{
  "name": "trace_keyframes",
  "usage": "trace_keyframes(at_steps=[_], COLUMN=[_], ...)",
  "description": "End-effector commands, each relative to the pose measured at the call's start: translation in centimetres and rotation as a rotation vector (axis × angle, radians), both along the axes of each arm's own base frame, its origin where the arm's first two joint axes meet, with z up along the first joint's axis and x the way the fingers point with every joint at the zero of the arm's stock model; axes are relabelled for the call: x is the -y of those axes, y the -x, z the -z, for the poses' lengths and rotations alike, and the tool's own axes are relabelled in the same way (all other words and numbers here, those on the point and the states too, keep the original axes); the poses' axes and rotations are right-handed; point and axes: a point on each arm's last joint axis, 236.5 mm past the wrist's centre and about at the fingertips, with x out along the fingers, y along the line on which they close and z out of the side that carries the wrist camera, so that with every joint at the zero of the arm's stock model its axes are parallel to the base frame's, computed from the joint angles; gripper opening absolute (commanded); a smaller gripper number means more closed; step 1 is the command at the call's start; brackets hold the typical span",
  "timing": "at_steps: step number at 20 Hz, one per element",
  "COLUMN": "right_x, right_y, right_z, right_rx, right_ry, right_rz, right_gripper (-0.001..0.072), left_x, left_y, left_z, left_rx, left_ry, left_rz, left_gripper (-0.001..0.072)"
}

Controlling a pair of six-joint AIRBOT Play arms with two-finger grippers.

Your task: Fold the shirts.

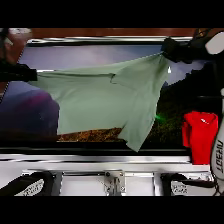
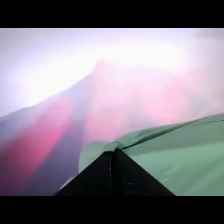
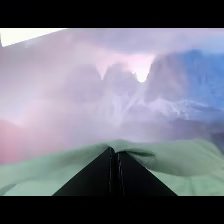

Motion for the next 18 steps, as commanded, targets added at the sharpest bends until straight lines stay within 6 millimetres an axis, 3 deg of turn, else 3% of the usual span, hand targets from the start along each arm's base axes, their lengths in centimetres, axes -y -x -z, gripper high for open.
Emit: trace_keyframes(at_steps=[1,3,6,7,8,9,10,11,13,15,16,18], right_x=[-0.7,-0.9,-1.3,-1.4,-1.6,-1.8,-1.4,-0.7,2.1,6.7,9.0,13.0], right_y=[-4.8,-5.2,-3.6,-3.1,-2.9,-3.0,-3.0,-2.9,-2.1,-0.5,0.9,4.6], right_z=[6.6,11.7,18.6,19.9,20.5,20.5,20.0,19.0,16.1,13.0,11.9,10.9], right_rx=[-0.039,-0.14,-0.339,-0.378,-0.397,-0.398,-0.386,-0.372,-0.333,-0.321,-0.336,-0.417], right_ry=[-0.073,-0.067,-0.067,-0.066,-0.072,-0.084,-0.078,-0.064,-0.007,0.069,0.098,0.128], right_rz=[0.038,0.034,0.018,0.012,0.009,0.01,0.009,-0.003,-0.011,0.023,0.039,0.038], right_gripper=[0.0059,0.0059,0.0059,0.0087,0.0195,0.0481,0.0596,0.0596,0.0596,0.0596,0.0596,0.0595], left_x=[0.3,1.2,2.9,3.5,4.0,4.2,3.8,2.4,-2.5,-6.1,-6.2,-5.3], left_y=[-2.9,-3.5,-3.7,-3.6,-3.6,-3.5,-3.4,-2.7,0.6,5.9,8.4,10.8], left_z=[7.9,12.2,18.3,19.9,20.8,21.0,20.8,20.4,20.0,19.8,20.0,20.5], left_rx=[-0.155,-0.248,-0.386,-0.425,-0.45,-0.457,-0.456,-0.479,-0.608,-0.805,-0.877,-0.864], left_ry=[0.068,0.135,0.263,0.301,0.332,0.345,0.321,0.246,0.056,0.031,0.129,0.398], left_rz=[-0.078,-0.124,-0.219,-0.241,-0.254,-0.265,-0.252,-0.226,-0.208,-0.201,-0.19,-0.225], left_gripper=[0.0033,0.0034,0.0034,0.0034,0.0043,0.0157,0.0377,0.0504,0.0517,0.0516,0.0517,0.0547])
